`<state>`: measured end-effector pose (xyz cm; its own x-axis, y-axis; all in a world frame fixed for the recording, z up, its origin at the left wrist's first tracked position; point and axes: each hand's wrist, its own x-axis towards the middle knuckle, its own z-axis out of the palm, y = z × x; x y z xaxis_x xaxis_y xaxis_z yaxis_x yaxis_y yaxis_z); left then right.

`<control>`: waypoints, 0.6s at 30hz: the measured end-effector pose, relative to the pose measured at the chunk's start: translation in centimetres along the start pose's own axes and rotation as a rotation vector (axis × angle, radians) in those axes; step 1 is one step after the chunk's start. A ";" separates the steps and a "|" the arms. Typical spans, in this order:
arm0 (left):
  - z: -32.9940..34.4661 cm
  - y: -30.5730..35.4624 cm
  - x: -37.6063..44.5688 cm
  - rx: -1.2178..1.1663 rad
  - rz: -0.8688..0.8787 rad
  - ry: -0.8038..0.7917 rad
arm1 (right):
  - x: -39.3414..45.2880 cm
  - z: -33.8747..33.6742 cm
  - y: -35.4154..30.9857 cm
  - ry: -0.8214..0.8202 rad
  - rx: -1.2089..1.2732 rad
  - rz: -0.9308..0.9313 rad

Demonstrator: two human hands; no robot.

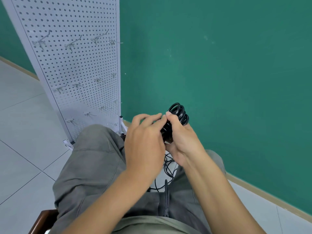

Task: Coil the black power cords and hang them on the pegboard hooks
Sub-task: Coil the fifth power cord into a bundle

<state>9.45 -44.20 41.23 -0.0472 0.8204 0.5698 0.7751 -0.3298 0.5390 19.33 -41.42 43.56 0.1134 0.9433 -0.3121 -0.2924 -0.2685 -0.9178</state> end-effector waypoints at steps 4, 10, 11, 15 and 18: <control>-0.3 -0.2 0.6 -0.003 0.171 0.050 | -0.9 0.1 -1.3 -0.051 -0.010 -0.037; -0.9 -0.4 1.2 0.002 0.192 -0.113 | -2.1 0.1 -3.2 -0.015 -0.031 -0.126; -1.0 -0.3 1.2 0.013 0.183 -0.145 | -2.2 0.0 -3.4 -0.016 -0.043 -0.142; -2.0 -0.1 1.5 -0.003 0.060 -0.207 | -3.5 0.1 -3.8 -0.111 -0.169 -0.179; -2.3 -0.1 1.5 -0.076 -0.035 -0.156 | -4.9 0.6 -3.5 -0.207 -0.233 -0.233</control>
<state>7.85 -44.00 43.51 0.0291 0.8927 0.4497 0.7249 -0.3286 0.6054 19.23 -45.04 48.43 -0.0498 0.9973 -0.0542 -0.0553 -0.0569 -0.9968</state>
